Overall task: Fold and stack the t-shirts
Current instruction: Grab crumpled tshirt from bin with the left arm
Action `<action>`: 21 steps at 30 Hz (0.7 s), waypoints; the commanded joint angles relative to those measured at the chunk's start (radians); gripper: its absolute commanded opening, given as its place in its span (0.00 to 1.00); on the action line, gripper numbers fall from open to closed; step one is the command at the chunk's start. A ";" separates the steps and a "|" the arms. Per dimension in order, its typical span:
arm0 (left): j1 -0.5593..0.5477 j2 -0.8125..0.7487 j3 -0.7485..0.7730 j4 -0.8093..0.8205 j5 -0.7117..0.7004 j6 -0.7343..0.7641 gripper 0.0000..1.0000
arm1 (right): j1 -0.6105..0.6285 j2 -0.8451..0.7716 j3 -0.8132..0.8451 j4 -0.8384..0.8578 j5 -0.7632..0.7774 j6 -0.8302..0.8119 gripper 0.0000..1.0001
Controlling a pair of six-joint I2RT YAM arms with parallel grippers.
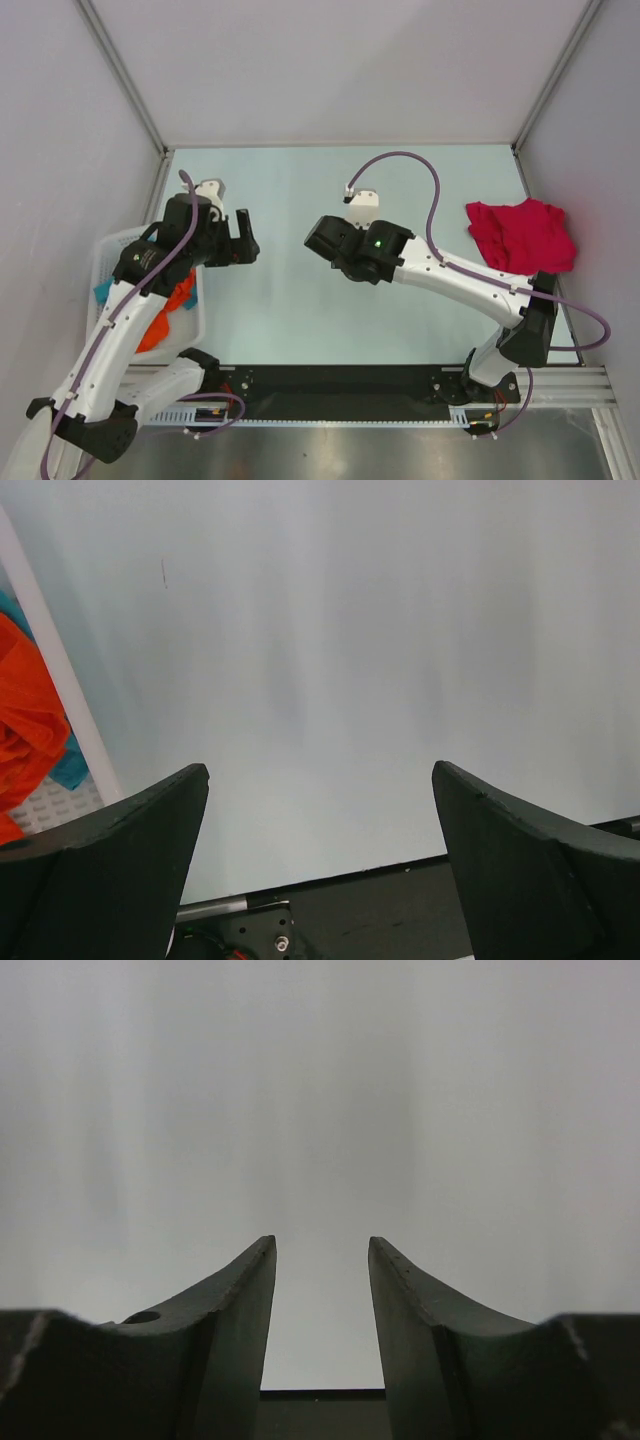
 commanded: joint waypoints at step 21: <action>0.007 0.155 -0.069 -0.075 -0.207 -0.019 1.00 | -0.020 0.024 -0.012 0.075 -0.025 -0.008 0.49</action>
